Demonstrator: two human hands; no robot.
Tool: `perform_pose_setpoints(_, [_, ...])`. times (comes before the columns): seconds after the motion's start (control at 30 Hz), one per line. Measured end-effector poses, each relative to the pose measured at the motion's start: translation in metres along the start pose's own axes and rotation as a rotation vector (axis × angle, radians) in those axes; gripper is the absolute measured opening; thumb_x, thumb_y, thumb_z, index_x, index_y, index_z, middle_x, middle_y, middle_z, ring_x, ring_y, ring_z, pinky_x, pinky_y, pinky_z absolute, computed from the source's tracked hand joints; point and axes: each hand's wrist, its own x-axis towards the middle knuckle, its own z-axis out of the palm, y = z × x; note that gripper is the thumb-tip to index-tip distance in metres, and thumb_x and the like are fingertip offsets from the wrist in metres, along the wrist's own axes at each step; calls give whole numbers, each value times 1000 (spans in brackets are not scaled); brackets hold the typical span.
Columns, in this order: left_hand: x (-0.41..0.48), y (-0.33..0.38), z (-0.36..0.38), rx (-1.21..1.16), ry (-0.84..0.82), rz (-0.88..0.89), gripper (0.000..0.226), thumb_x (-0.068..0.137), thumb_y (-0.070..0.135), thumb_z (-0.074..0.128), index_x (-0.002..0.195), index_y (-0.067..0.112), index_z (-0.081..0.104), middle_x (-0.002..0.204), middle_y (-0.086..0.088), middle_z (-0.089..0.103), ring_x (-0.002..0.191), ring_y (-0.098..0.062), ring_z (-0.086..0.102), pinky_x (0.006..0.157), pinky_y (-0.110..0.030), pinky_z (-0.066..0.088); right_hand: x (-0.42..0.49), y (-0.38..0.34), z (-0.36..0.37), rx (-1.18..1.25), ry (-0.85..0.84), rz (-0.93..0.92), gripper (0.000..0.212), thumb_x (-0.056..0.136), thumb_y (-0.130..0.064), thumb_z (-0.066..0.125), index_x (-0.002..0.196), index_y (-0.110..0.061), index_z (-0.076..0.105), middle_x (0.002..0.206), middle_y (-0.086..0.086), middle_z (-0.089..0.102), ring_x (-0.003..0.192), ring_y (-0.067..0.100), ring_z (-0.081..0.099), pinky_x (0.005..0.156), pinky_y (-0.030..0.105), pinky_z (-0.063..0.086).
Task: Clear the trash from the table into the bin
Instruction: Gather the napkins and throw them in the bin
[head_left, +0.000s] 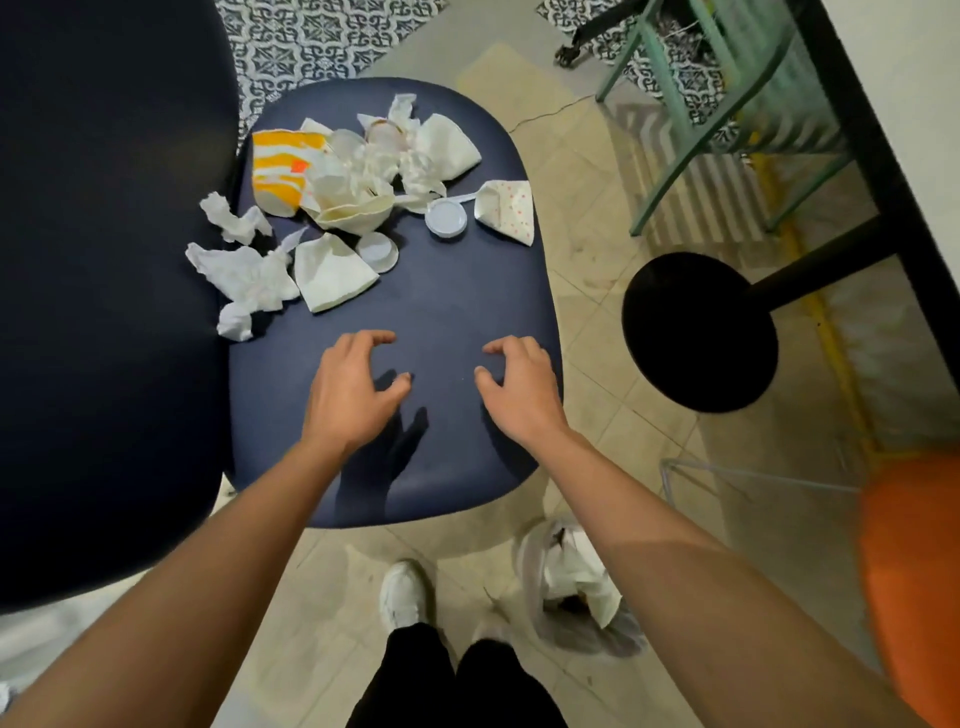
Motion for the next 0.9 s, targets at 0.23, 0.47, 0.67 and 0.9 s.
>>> perform_pose_setpoints(0.23, [31, -28, -25, 124, 84, -106, 48, 84, 28, 63, 129, 18, 48, 130, -10, 49, 124, -30, 40, 101, -42, 36, 38, -35, 25, -17, -134, -47, 36, 91, -27, 54, 125, -16, 51, 130, 4, 46, 125, 22, 38, 107, 37, 34])
perform_pose_setpoints(0.47, [69, -44, -45, 246, 253, -244, 56, 82, 23, 62, 133, 15, 42, 138, -9, 42, 125, -33, 37, 101, -46, 33, 84, -70, 40, -96, -267, -150, 41, 91, -29, 55, 129, -16, 47, 133, 4, 43, 126, 21, 37, 108, 36, 32])
perform_pose_setpoints(0.67, [101, -61, -53, 255, 244, -376, 63, 84, 25, 63, 140, 25, 34, 152, -6, 23, 135, -33, 25, 104, -51, 29, 122, -102, 61, -168, -289, -269, 46, 90, -29, 56, 132, -15, 45, 135, 6, 42, 127, 24, 36, 106, 37, 31])
perform_pose_setpoints(0.9, [132, -87, -57, 181, 99, -393, 59, 91, 33, 53, 142, 41, 24, 154, -6, 10, 129, -36, 27, 98, -52, 36, 154, -139, 97, -187, -266, -371, 58, 86, -25, 60, 137, -10, 38, 145, 10, 33, 134, 27, 29, 110, 39, 30])
